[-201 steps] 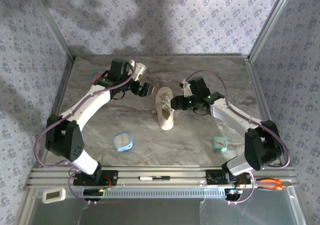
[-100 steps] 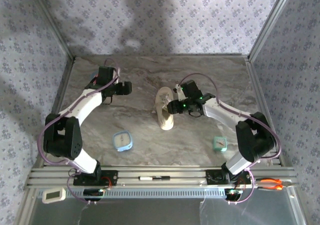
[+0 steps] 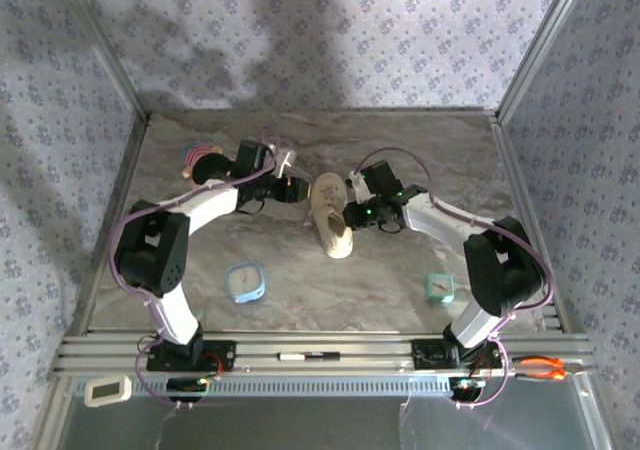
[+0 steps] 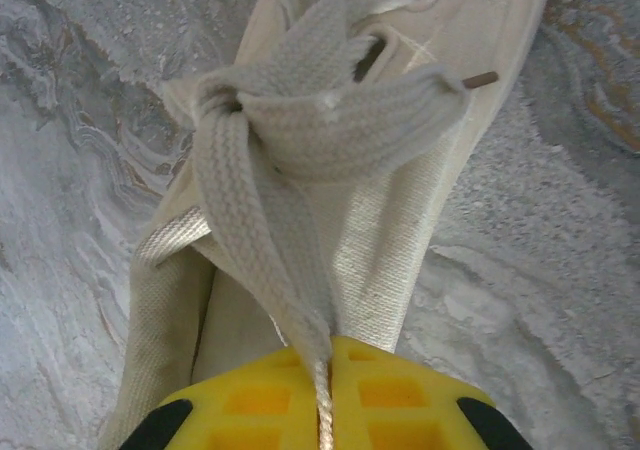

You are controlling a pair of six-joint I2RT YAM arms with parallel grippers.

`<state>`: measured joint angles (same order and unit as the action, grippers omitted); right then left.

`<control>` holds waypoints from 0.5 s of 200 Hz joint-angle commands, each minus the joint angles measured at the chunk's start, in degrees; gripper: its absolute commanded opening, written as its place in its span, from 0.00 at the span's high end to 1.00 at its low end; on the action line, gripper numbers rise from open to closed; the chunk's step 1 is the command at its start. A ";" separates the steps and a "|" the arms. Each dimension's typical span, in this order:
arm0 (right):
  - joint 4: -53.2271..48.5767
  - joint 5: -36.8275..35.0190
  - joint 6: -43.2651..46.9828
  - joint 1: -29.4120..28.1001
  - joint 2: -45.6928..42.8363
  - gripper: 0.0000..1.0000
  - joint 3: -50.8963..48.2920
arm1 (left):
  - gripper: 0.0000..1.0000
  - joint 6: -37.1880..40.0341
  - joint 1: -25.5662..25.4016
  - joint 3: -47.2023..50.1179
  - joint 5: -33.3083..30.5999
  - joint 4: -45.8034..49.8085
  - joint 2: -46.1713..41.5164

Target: Tie the shoes

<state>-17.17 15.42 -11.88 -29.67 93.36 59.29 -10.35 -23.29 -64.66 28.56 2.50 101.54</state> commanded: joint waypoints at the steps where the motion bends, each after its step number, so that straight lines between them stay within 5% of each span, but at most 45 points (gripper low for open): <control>1: -2.50 -2.10 2.06 2.42 0.01 0.91 1.37 | 0.41 7.11 0.13 -2.96 9.86 -3.63 1.99; 32: -4.40 -0.05 3.73 3.17 1.04 0.87 3.15 | 0.45 13.06 0.31 -6.97 12.01 0.26 5.71; 100: -5.97 0.39 4.47 3.47 -0.06 0.71 3.49 | 0.48 12.36 -1.66 -11.79 11.96 3.61 10.24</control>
<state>-20.88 15.84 -8.29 -26.48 93.91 61.45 -0.19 -23.75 -74.72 38.59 4.23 110.43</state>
